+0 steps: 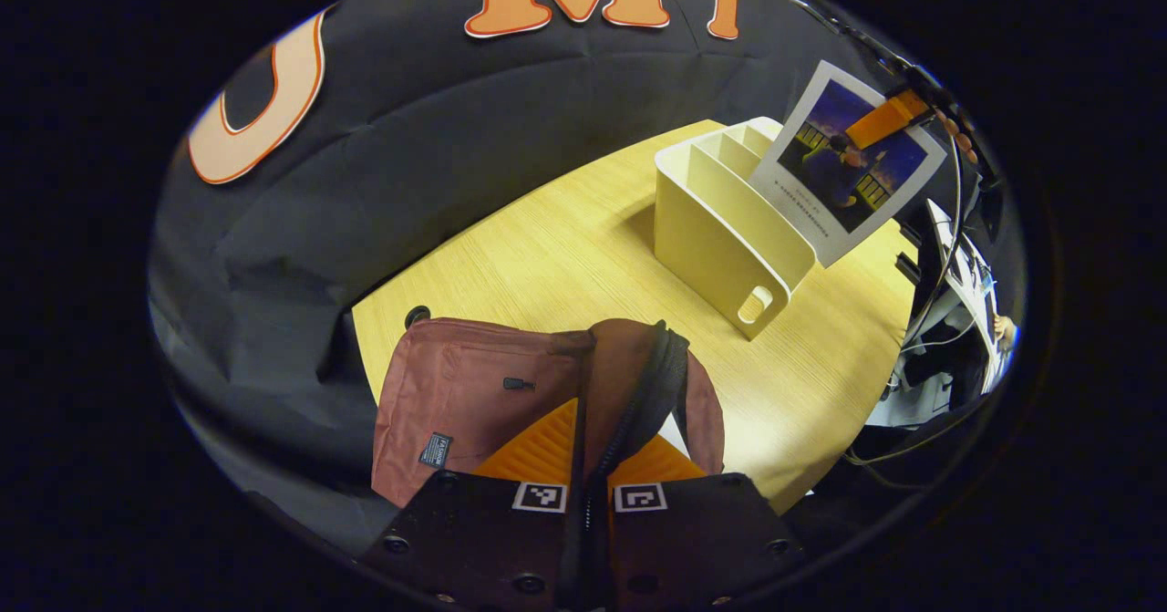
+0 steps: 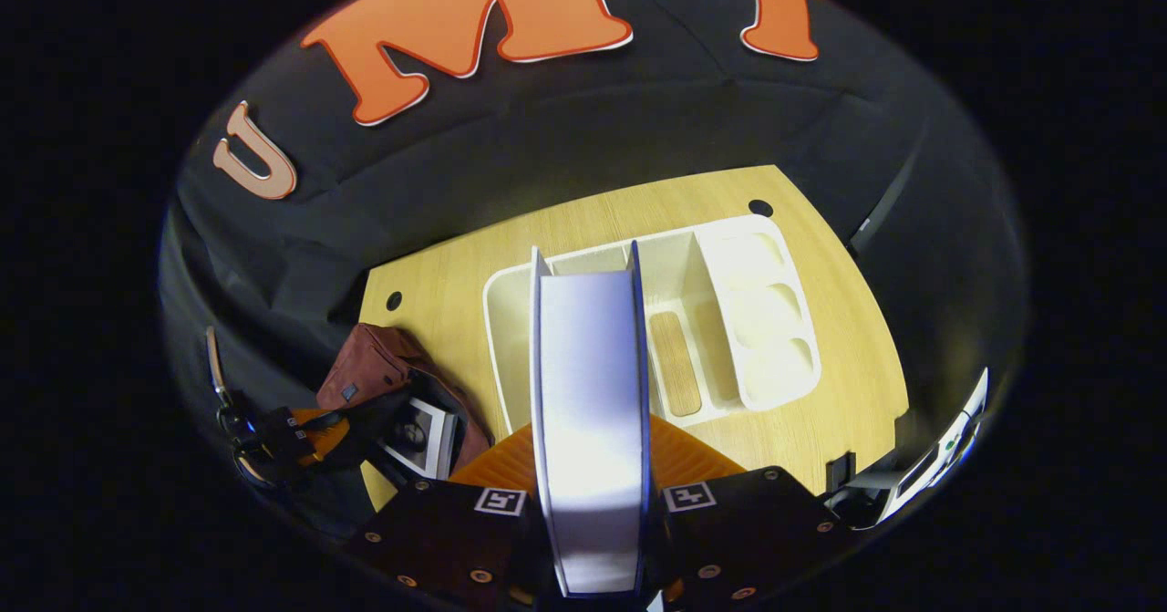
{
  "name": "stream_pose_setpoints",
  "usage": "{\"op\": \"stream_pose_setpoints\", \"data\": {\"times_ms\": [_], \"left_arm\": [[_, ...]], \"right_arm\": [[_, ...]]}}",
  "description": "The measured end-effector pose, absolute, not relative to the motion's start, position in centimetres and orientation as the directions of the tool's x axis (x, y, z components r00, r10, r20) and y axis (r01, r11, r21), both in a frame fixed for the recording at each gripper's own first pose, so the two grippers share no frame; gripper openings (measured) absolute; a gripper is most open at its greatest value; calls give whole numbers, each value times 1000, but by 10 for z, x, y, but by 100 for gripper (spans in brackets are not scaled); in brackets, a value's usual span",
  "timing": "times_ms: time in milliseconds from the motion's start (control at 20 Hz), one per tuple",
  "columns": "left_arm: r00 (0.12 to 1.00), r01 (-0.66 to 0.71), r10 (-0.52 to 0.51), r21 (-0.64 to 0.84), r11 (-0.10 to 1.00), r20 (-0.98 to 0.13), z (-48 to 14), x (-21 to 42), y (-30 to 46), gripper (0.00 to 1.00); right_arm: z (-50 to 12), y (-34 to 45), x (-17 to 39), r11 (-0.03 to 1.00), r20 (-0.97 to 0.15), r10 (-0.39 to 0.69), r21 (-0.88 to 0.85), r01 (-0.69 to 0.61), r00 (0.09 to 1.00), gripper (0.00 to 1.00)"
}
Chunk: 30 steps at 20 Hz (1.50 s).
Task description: Open the schoolbag, grab two books from the bookshelf and put them into the schoolbag.
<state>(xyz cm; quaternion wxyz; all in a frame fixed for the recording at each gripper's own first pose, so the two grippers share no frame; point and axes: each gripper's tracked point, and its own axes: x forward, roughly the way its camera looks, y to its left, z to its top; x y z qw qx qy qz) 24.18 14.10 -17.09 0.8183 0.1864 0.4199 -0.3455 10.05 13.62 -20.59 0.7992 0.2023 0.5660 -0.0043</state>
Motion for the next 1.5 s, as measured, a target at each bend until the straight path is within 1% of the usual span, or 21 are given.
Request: {"op": "stream_pose_setpoints", "data": {"times_ms": [250, 450, 700, 900, 1050, 1150, 1350, 1500], "left_arm": [[393, 733, -419, 4, 680, -818, -172, 243, 141, 5], [384, 735, -423, -6, 678, -821, -174, 243, 141, 5], [377, 733, -420, -11, 680, -825, -176, 242, 141, 5], [385, 727, -412, -4, 687, -826, -167, 247, 142, 5], [393, 720, -412, -4, 694, -822, -157, 252, 143, 5], [398, 716, -416, -7, 698, -818, -151, 255, 144, 5], [402, 698, -420, -24, 715, -814, -147, 261, 146, 5], [403, 696, -429, -34, 717, -808, -141, 261, 142, 5]], "right_arm": [[-177, 141, 78, 891, -872, 244, 375, 257, 425, 40], [-178, 178, 62, 853, -840, 329, 460, 246, 431, 40], [-188, 231, 59, 755, -772, 451, 597, 270, 447, 39], [-203, 270, 60, 680, -720, 514, 673, 291, 466, 39], [-209, 299, 68, 600, -659, 563, 741, 302, 498, 39], [-212, 320, 72, 553, -609, 603, 785, 279, 515, 39], [-231, 357, 74, 518, -579, 628, 810, 275, 520, 39], [-247, 382, 83, 475, -553, 633, 830, 292, 542, 39]]}}
